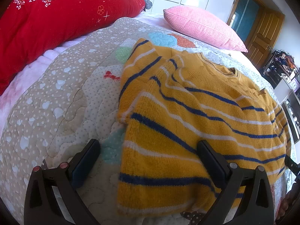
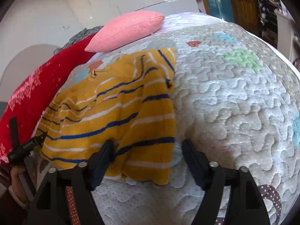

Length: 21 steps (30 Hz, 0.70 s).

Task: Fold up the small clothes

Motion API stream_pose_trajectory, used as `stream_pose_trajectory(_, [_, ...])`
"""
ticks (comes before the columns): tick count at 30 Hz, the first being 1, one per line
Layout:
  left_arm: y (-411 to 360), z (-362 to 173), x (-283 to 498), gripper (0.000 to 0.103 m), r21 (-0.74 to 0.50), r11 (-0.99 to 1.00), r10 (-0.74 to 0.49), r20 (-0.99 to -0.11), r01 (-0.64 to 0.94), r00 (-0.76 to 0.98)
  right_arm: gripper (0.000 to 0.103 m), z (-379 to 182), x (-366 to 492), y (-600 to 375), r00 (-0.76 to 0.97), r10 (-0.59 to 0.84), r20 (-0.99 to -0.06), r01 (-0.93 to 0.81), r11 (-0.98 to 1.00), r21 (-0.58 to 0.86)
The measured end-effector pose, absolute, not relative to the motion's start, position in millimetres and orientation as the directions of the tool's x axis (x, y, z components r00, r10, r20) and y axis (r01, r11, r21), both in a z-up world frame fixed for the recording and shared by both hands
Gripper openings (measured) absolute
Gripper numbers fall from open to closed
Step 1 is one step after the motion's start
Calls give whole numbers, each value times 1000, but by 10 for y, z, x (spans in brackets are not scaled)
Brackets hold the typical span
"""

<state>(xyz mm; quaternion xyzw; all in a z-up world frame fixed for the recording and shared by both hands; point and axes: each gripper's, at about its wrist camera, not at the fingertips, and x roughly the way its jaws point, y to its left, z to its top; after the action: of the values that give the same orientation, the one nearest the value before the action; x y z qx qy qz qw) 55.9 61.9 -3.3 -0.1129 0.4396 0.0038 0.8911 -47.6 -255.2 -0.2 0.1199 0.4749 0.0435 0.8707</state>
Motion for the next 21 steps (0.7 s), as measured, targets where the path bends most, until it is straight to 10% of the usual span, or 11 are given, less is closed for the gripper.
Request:
stream_pose_trajectory(5, [619, -34, 558, 103, -198, 975, -92, -784, -106, 613, 102, -44, -386, -2332, 502, 160, -850, -25, 985, 171])
stream_pose_trajectory(21, [623, -35, 561, 103, -195, 975, -90, -785, -106, 613, 103, -83, -380, -2201, 500, 79, -863, -28, 997, 75])
